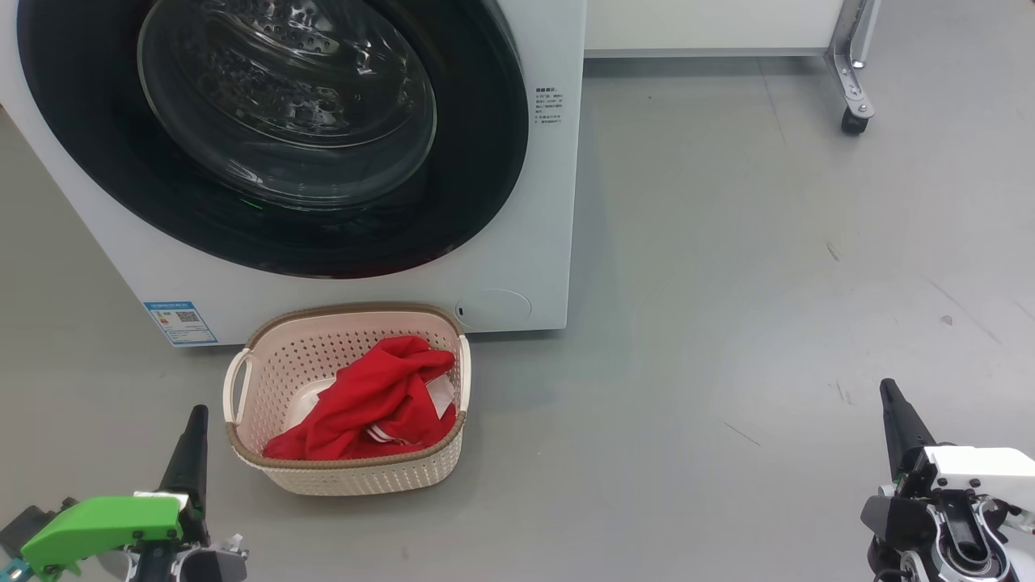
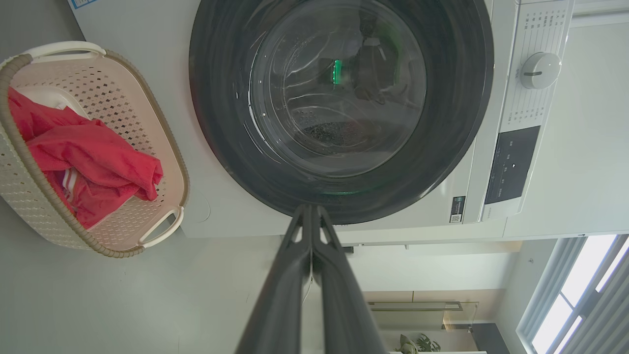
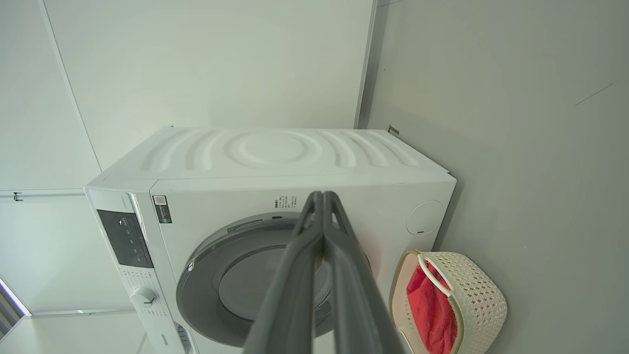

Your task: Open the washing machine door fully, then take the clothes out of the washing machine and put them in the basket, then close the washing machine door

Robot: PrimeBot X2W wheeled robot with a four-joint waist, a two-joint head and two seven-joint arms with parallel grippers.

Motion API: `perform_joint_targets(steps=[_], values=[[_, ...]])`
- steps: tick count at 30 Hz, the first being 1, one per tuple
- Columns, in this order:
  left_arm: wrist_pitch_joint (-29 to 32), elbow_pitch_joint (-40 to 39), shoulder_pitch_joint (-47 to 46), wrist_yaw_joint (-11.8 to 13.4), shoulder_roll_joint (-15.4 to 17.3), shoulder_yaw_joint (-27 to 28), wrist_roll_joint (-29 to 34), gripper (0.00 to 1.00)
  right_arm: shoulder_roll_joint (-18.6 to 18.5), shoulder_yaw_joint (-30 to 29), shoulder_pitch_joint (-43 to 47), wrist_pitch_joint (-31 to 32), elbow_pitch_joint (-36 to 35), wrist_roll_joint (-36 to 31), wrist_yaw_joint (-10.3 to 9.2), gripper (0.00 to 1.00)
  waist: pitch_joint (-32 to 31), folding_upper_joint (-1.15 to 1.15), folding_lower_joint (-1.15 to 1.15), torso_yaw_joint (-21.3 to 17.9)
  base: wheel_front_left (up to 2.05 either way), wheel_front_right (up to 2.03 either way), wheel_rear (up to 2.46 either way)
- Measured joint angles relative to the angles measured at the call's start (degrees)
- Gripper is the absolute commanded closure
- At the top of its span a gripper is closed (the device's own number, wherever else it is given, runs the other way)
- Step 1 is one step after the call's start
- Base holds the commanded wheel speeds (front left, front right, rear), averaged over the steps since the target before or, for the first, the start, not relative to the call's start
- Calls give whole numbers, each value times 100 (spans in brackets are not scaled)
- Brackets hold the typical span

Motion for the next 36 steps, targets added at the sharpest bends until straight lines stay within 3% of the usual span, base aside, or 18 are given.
perform_joint_targets(steps=[36], values=[[1,-4,0,0,0,11,0,100,1,-22,-4,2,18,-1,31,100,0,0,0,0,0,0,0]])
